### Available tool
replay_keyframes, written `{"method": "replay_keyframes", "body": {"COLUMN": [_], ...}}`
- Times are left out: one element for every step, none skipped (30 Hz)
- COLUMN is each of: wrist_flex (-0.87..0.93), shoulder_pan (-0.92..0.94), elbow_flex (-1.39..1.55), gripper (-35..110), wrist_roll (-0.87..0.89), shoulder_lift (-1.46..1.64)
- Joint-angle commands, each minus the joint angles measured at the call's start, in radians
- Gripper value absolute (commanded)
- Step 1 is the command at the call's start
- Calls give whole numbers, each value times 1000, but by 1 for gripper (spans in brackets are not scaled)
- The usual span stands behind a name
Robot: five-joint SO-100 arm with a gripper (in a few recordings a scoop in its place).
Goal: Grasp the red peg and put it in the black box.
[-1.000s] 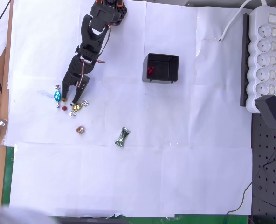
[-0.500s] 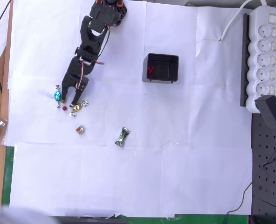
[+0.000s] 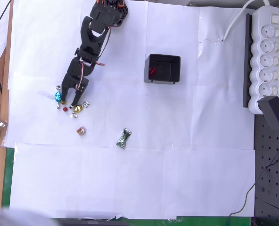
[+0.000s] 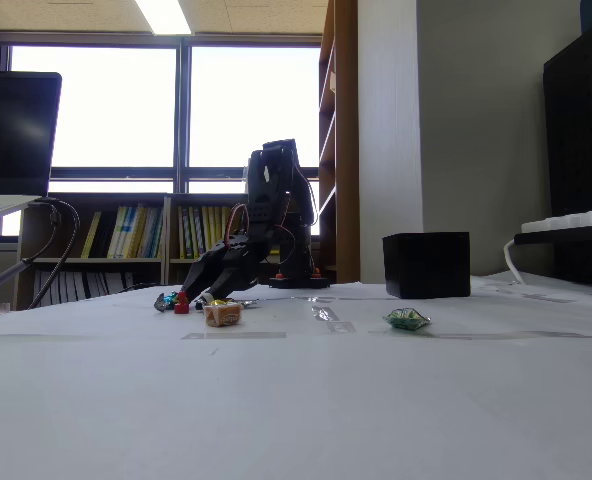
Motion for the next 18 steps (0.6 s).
{"method": "replay_keyframes", "body": {"wrist_flex": [-17, -17, -17, -17, -17, -17, -17, -17, -17, -17, -17, -17, -17, -17, -17, -17, -17, -17], "shoulder_pan": [21, 23, 23, 23, 23, 25, 26, 28, 28, 28, 28, 29, 31, 31, 32, 32, 34, 34], "elbow_flex": [63, 67, 72, 78, 86, 95, 101, 107, 114, 120, 127, 135, 141, 144, 147, 150, 153, 155], "gripper": [12, 12, 12, 12, 12, 12, 12, 12, 12, 12, 12, 12, 12, 12, 12, 12, 12, 12], "wrist_roll": [-9, -9, -9, -9, -11, -11, -11, -12, -12, -14, -17, -18, -20, -20, -20, -20, -21, -21], "shoulder_lift": [3, 6, 9, 12, 20, 26, 31, 34, 37, 41, 48, 54, 58, 61, 63, 66, 67, 69]}}
